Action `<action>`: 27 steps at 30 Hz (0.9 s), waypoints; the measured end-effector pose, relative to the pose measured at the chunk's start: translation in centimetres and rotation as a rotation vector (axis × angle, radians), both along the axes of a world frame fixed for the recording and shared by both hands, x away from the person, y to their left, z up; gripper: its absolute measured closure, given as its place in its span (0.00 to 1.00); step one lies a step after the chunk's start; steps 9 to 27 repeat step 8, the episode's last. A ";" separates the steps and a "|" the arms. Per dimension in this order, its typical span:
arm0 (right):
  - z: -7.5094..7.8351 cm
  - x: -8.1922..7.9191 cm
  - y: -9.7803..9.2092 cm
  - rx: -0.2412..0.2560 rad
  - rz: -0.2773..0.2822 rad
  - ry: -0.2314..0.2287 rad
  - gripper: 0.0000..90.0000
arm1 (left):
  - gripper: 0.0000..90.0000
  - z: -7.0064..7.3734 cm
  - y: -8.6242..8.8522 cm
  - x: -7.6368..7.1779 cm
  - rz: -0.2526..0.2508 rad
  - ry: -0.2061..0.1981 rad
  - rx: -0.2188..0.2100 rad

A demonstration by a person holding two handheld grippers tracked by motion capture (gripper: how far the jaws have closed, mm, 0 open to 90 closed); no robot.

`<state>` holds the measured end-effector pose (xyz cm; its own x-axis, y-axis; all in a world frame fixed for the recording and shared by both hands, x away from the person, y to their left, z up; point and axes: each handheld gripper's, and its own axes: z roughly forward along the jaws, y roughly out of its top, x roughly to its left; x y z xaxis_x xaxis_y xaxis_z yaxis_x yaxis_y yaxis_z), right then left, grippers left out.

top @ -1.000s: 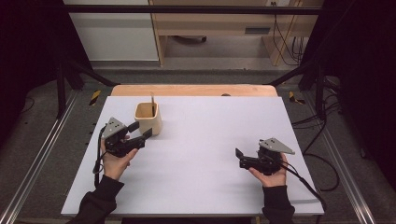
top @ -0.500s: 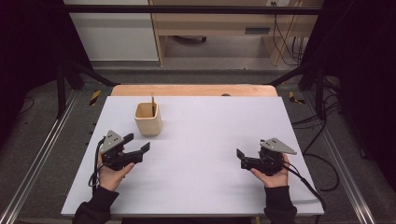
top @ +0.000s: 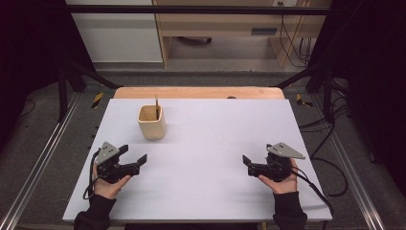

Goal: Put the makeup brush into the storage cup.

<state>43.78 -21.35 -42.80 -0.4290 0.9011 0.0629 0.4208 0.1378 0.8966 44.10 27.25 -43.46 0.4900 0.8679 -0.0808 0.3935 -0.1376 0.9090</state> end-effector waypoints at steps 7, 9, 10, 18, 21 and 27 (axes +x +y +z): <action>-0.1 0.0 0.0 -0.006 0.002 0.003 0.03 | 0.17 -0.5 0.9 0.0 0.006 0.021 0.002; -0.1 0.0 0.0 -0.006 0.003 0.006 0.03 | 0.17 -0.6 1.0 0.0 0.007 0.024 0.005; -0.1 0.0 0.0 -0.006 0.003 0.006 0.03 | 0.17 -0.6 1.0 0.0 0.007 0.024 0.005; -0.1 0.0 0.0 -0.006 0.003 0.006 0.03 | 0.17 -0.6 1.0 0.0 0.007 0.024 0.005; -0.1 0.0 0.0 -0.006 0.003 0.006 0.03 | 0.17 -0.6 1.0 0.0 0.007 0.024 0.005; -0.1 0.0 0.0 -0.006 0.003 0.006 0.03 | 0.17 -0.6 1.0 0.0 0.007 0.024 0.005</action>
